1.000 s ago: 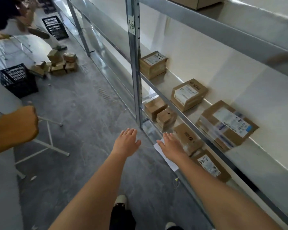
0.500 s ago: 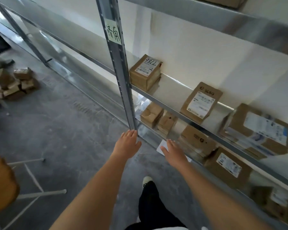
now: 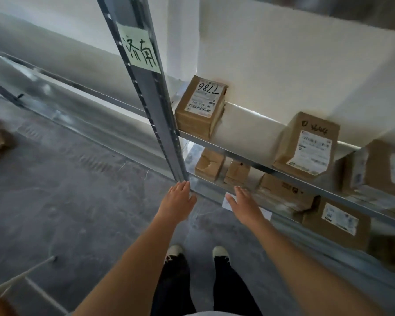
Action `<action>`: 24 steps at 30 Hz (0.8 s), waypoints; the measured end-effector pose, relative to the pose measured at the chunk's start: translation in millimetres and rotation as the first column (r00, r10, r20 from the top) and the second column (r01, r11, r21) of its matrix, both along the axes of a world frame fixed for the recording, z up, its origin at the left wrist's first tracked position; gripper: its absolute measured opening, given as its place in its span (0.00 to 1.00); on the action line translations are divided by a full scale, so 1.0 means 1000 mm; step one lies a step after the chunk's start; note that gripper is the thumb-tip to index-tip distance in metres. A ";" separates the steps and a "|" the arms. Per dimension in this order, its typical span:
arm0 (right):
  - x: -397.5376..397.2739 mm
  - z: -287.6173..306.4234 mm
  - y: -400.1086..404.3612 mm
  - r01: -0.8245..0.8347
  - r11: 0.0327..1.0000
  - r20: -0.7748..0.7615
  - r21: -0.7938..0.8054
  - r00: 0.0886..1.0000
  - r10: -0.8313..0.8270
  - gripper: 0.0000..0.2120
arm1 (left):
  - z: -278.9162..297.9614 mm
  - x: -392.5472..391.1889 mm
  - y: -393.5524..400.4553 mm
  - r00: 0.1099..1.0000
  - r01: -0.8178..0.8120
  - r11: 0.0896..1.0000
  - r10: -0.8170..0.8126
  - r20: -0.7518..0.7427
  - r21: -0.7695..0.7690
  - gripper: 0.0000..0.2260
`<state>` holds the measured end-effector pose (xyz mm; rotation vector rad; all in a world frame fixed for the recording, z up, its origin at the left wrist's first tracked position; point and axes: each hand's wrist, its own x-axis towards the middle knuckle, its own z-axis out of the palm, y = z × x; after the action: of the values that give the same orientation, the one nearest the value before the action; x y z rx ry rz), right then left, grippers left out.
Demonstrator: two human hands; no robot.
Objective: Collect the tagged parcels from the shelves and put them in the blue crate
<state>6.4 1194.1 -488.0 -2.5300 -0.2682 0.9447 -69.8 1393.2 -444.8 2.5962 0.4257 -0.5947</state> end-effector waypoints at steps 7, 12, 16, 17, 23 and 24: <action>-0.002 -0.066 0.043 0.249 0.967 -0.013 0.051 0.969 -0.248 0.29 | -0.087 0.014 0.045 0.998 -0.011 0.993 0.004 -0.055 -0.118 0.27; 0.004 -0.119 0.064 0.431 0.893 -0.046 0.131 0.902 -0.429 0.28 | -0.157 0.040 0.050 0.998 -0.056 0.972 0.051 -0.025 -0.229 0.27; 0.014 -0.165 0.079 0.499 0.848 -0.043 0.179 0.865 -0.500 0.28 | -0.213 0.065 0.044 0.994 -0.081 0.955 0.098 0.049 -0.284 0.27; 0.019 -0.176 0.081 0.519 0.834 -0.046 0.189 0.853 -0.521 0.28 | -0.225 0.072 0.041 0.990 -0.108 0.947 0.129 0.049 -0.302 0.27; 0.052 -0.220 0.098 0.616 0.735 -0.185 0.285 0.787 -0.588 0.31 | -0.265 0.131 0.027 0.833 -0.450 0.722 0.551 0.045 -0.526 0.26; 0.057 -0.224 0.103 0.636 0.711 -0.221 0.300 0.772 -0.596 0.33 | -0.267 0.139 0.028 0.783 -0.503 0.655 0.621 0.023 -0.563 0.25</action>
<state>63.0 1297.0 -711.9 -1.9913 0.4006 0.6706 69.6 1421.3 -712.0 1.8129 0.8285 -0.1603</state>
